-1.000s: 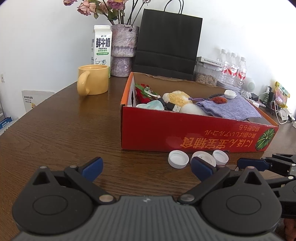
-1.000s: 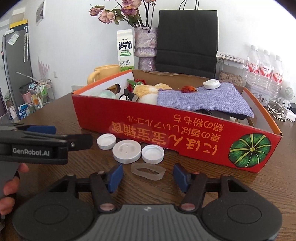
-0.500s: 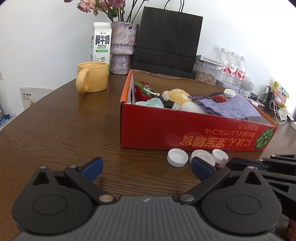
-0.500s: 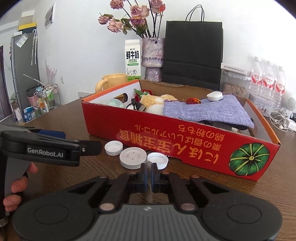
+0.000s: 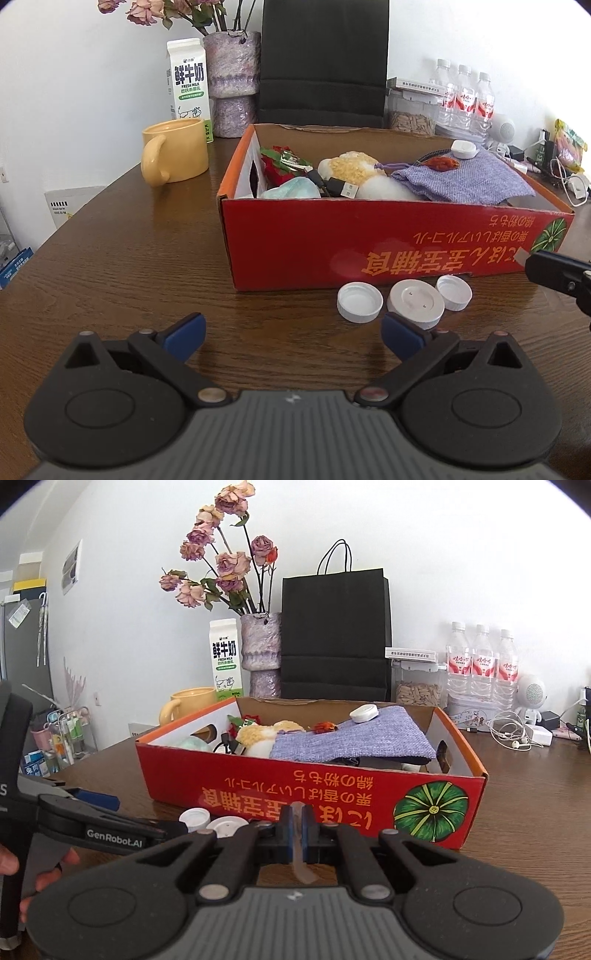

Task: Organize objects
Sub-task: 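Lift the strip with the right tool while the left tool grasps a white cap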

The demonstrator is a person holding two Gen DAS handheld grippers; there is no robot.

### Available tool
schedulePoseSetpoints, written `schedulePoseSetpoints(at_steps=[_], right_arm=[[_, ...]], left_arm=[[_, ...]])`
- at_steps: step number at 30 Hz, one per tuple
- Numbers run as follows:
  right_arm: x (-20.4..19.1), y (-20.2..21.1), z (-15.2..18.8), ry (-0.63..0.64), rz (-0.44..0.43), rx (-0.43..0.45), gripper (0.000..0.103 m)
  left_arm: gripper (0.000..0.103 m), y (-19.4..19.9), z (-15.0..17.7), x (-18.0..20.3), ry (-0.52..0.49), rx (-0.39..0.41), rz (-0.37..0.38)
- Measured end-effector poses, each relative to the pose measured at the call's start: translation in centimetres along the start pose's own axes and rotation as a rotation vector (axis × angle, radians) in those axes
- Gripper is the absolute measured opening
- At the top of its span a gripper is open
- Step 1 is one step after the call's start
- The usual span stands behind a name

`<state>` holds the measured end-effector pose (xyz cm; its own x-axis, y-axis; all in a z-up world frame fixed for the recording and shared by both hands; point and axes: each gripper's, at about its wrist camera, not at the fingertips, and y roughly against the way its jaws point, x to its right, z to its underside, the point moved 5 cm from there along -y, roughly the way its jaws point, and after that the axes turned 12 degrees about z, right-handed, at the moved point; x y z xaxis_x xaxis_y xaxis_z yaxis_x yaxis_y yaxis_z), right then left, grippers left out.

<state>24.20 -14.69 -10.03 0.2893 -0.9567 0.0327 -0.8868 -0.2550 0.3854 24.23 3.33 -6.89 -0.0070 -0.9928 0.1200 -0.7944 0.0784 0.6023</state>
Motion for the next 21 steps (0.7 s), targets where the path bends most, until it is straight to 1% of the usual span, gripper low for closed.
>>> schedulePoseSetpoints(at_steps=[7,14,21], right_arm=[[-0.1,0.3,0.0,0.005,0.001,0.018,0.004],[-0.2,0.5,0.0,0.007,0.002,0.022,0.004],[-0.2,0.5,0.0,0.008,0.002,0.021,0.004]], left_arm=[[0.103,-1.4,-0.5,0.2,-0.007,-0.031,-0.02],[0.103,-2.3,-1.2,0.2,0.022,-0.032,-0.027],[0.103,-2.4,-1.3,0.2,0.034,-0.03,-0.04]])
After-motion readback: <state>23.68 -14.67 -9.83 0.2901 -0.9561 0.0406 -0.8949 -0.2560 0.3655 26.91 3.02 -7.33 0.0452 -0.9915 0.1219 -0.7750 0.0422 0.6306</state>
